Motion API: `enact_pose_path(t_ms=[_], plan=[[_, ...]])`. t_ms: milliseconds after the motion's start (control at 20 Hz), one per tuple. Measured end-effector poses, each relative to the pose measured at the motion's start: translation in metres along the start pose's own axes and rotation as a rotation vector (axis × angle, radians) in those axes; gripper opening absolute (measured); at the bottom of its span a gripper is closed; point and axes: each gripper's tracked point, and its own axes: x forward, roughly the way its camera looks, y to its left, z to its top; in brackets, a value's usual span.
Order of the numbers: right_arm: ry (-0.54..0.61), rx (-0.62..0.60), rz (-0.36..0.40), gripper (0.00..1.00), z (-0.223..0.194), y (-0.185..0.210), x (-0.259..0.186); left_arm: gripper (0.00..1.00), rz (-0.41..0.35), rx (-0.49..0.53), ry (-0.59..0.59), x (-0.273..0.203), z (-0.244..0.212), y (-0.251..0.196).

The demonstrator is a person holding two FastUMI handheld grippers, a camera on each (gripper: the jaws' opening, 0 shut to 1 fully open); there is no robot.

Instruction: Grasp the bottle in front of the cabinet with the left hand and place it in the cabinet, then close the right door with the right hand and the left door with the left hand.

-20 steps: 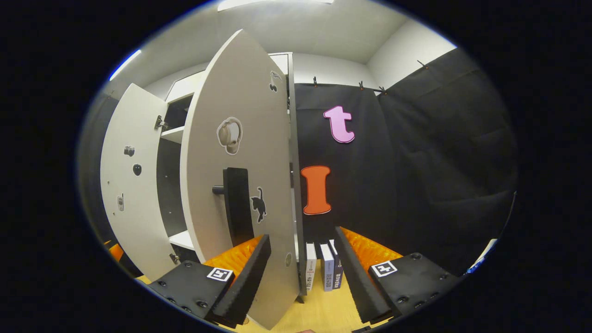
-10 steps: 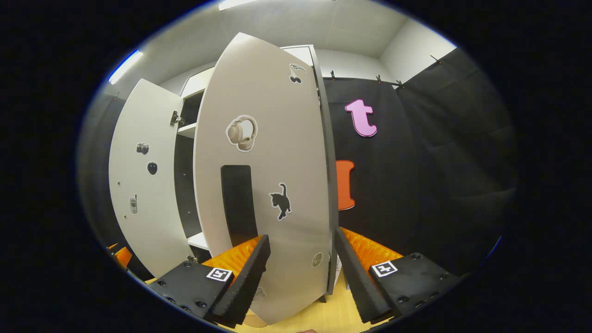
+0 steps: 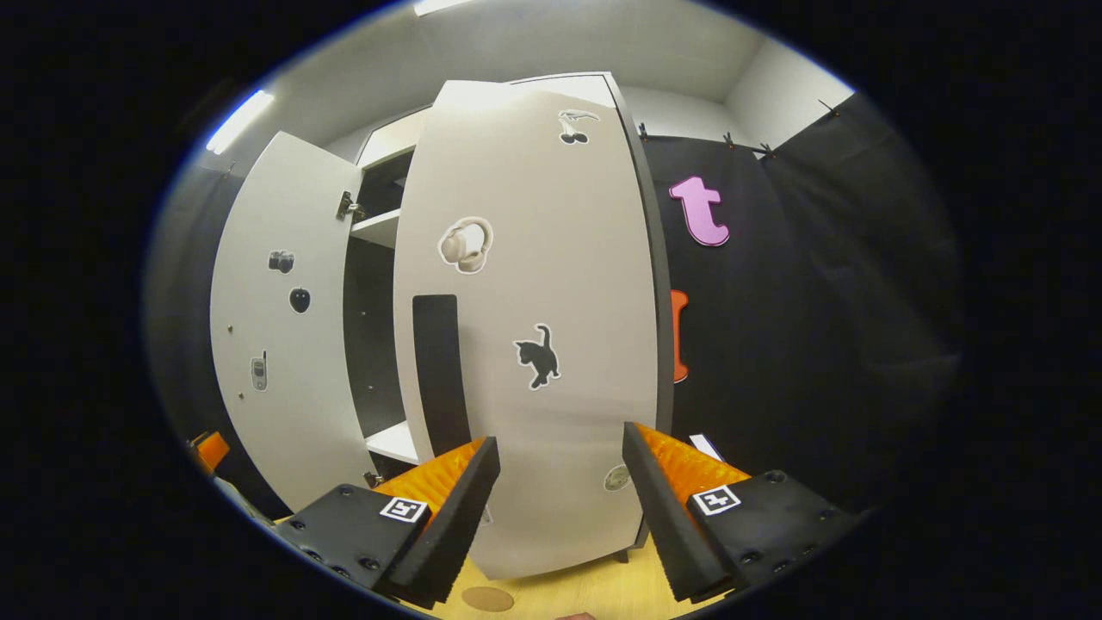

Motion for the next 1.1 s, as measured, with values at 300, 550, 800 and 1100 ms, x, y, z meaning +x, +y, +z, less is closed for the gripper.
enact_pose_path(t_ms=[300, 550, 800, 1100], plan=[[-0.011, -0.062, -0.039, 0.96, -0.009, -0.003, -0.025, 0.94, 0.150, 0.008, -0.089, 0.037, 0.048, 0.062], [-0.007, -0.034, -0.047, 0.96, -0.017, 0.001, -0.047, 0.94, 0.179, 0.007, -0.065, 0.082, 0.051, 0.082], [-0.001, 0.026, -0.084, 0.96, -0.026, -0.006, -0.059, 0.94, 0.141, 0.076, -0.057, 0.115, 0.045, 0.073], [0.006, 0.006, -0.123, 0.96, -0.035, -0.015, -0.065, 0.92, 0.094, 0.130, -0.060, 0.123, 0.041, 0.053]])
